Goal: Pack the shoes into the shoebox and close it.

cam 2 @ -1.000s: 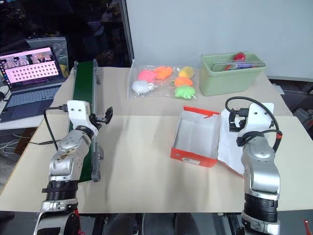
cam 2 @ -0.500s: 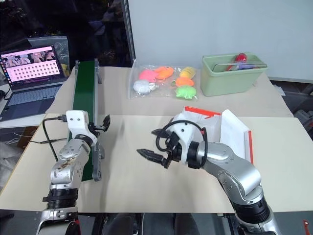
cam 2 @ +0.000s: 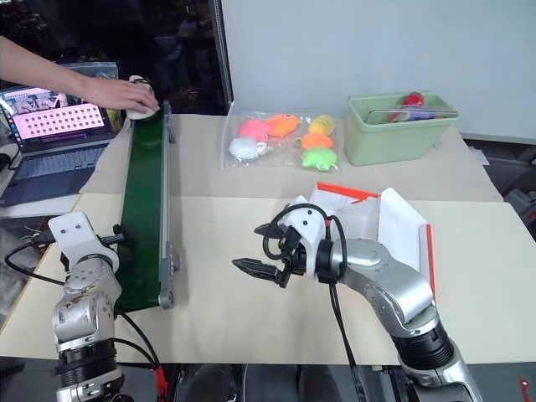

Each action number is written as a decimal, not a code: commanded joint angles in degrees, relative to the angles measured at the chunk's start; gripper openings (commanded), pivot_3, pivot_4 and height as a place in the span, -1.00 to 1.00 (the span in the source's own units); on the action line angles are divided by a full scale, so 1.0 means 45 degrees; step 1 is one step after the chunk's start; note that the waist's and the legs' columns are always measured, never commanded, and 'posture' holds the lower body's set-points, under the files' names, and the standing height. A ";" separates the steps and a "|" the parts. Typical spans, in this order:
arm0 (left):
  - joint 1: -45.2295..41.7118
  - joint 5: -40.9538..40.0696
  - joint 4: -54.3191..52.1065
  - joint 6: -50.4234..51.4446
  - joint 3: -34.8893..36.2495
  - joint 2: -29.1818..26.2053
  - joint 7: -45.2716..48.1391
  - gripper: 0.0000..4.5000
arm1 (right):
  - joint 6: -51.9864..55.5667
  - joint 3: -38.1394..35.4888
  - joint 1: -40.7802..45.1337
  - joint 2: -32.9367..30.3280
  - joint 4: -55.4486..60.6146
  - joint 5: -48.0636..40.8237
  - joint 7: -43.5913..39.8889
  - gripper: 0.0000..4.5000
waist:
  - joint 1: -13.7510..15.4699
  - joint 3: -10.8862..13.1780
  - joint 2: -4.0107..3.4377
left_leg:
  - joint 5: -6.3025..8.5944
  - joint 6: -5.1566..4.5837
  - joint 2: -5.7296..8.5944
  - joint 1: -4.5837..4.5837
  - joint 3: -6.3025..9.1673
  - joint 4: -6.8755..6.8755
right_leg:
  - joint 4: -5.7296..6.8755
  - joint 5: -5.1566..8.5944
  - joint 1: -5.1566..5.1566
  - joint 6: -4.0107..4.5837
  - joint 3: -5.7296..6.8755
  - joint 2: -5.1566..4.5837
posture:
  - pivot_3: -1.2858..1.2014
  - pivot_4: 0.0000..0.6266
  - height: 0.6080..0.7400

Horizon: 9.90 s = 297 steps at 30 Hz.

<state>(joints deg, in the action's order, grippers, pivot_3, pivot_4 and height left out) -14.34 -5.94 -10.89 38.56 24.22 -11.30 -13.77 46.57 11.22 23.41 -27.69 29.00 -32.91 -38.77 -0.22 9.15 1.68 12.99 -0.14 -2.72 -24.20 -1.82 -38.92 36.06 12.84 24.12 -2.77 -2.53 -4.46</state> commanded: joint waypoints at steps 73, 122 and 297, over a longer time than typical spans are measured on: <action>-0.4488 -0.1072 -0.0459 0.8135 0.1616 0.0622 0.1294 -0.40 | -0.0449 -0.2482 -0.1982 -0.0155 0.1554 -0.2890 0.0678 1.00 | 0.0005 -0.0002 0.0025 | -0.0007 0.0016 0.0011 0.0227 0.0014 0.0011 | -0.0001 0.0005 -0.0220 0.0004 -0.0001 0.0003 | 0.03 -0.52 0.83; -0.3554 -1.2658 -0.3179 0.4778 -0.2021 0.0949 0.4082 -0.40 | 0.2014 -0.5525 0.2168 0.4016 -0.3142 -1.1394 0.9199 1.00 | -0.0396 0.0038 0.0082 | 0.0018 0.0031 0.0004 -0.0029 0.0046 0.0016 | -0.0022 0.0003 0.0015 0.0009 -0.0004 0.0019 | 0.03 -0.52 0.83; -0.1794 0.0015 -0.0542 0.1977 -0.1844 -0.0533 0.1067 0.98 | -0.4504 -0.1135 -0.2039 -0.0211 -0.2074 0.2053 0.0439 1.00 | -0.0094 0.0073 0.0021 | 0.0017 0.0037 0.0011 -0.0011 0.0037 0.0004 | 0.0003 0.0021 0.0006 0.0008 -0.0012 0.0010 | 0.03 -0.52 0.83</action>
<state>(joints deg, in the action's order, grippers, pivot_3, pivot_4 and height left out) -22.23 -6.59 -12.72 48.78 15.90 -13.76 -9.16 26.32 8.03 14.28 -29.00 17.81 -23.72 -37.23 -0.64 9.48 1.77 13.06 0.03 -2.67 -24.25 -1.65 -38.91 36.08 12.94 24.14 -2.73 -2.58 -4.42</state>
